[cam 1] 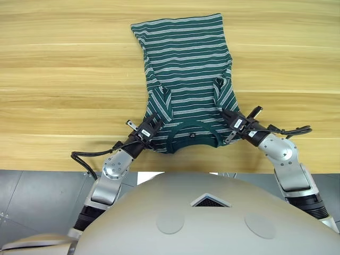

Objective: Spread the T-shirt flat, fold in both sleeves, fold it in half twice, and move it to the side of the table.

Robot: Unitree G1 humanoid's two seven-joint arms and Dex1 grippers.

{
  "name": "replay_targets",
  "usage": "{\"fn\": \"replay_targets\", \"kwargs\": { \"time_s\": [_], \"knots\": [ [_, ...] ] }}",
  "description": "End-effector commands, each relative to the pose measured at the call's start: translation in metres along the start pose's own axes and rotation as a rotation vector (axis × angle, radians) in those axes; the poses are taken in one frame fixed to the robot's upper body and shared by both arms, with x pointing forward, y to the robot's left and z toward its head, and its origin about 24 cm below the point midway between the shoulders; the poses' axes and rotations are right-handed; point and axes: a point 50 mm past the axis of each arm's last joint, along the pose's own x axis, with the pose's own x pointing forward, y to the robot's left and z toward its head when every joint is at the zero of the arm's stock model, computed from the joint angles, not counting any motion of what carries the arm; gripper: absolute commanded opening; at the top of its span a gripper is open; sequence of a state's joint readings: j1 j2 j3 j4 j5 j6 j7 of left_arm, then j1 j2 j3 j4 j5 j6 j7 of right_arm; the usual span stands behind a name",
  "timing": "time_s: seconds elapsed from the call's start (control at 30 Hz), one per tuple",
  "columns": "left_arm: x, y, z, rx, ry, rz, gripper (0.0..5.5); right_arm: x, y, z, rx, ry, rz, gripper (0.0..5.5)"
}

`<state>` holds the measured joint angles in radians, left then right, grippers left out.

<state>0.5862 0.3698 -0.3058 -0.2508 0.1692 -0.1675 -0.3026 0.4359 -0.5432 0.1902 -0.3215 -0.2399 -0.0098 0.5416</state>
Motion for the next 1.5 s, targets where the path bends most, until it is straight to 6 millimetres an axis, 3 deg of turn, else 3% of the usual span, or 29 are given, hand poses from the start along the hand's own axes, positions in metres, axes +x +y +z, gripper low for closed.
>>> {"fn": "replay_targets", "kwargs": {
  "time_s": [0.03, 0.17, 0.27, 0.37, 0.43, 0.53, 0.63, 0.73, 0.8, 0.87, 0.97, 1.03, 1.1, 1.27, 1.5],
  "knots": [
    [-0.011, -0.006, -0.022, 0.036, 0.143, -0.061, 1.01, -0.005, 0.000, -0.005, -0.015, 0.040, 0.041, 0.53],
    [-0.018, 0.001, -0.029, 0.110, 0.196, -0.068, 1.01, -0.013, -0.009, 0.001, 0.005, 0.018, 0.047, 1.24],
    [-0.023, 0.014, -0.036, 0.197, 0.250, -0.057, 1.01, -0.030, -0.016, 0.018, 0.002, -0.075, 0.122, 1.84],
    [-0.030, 0.023, -0.046, 0.315, 0.325, -0.070, 1.01, -0.049, -0.037, 0.040, -0.039, -0.220, 0.139, 2.36],
    [-0.032, 0.029, -0.042, 0.325, 0.316, -0.060, 1.01, -0.061, -0.056, 0.043, -0.063, -0.268, 0.127, 2.76],
    [-0.026, 0.033, -0.009, 0.195, 0.147, -0.023, 1.01, -0.067, -0.078, 0.032, -0.118, -0.238, 0.106, 3.26],
    [-0.025, 0.046, 0.032, 0.050, -0.047, 0.023, 1.46, -0.065, -0.096, 0.014, -0.238, -0.141, 0.081, 3.79],
    [-0.027, 0.055, 0.055, -0.009, -0.143, 0.003, 1.97, -0.061, -0.091, -0.007, -0.323, -0.047, 0.126, 4.35],
    [-0.033, 0.065, 0.060, 0.062, -0.149, -0.011, 2.29, -0.059, -0.080, -0.016, -0.350, -0.012, 0.188, 4.70],
    [-0.042, 0.086, 0.050, 0.156, -0.082, -0.013, 2.63, -0.058, -0.067, -0.023, -0.363, 0.020, 0.275, 5.07],
    [-0.077, 0.134, -0.014, 0.378, 0.292, -0.079, 2.71, -0.054, -0.054, -0.027, -0.388, 0.025, 0.371, 5.38],
    [-0.101, 0.147, -0.038, 0.442, 0.470, -0.187, 2.71, -0.051, -0.052, -0.027, -0.402, 0.014, 0.400, 5.38],
    [-0.107, 0.145, -0.042, 0.438, 0.502, -0.286, 2.71, -0.046, -0.054, -0.025, -0.420, -0.001, 0.409, 5.38],
    [-0.091, 0.128, -0.046, 0.481, 0.487, -0.489, 2.71, -0.025, -0.054, -0.024, -0.471, -0.016, 0.445, 5.38],
    [-0.084, 0.116, -0.038, 0.513, 0.465, -0.619, 2.71, -0.025, -0.046, -0.015, -0.444, -0.077, 0.546, 5.38]
  ]
}}
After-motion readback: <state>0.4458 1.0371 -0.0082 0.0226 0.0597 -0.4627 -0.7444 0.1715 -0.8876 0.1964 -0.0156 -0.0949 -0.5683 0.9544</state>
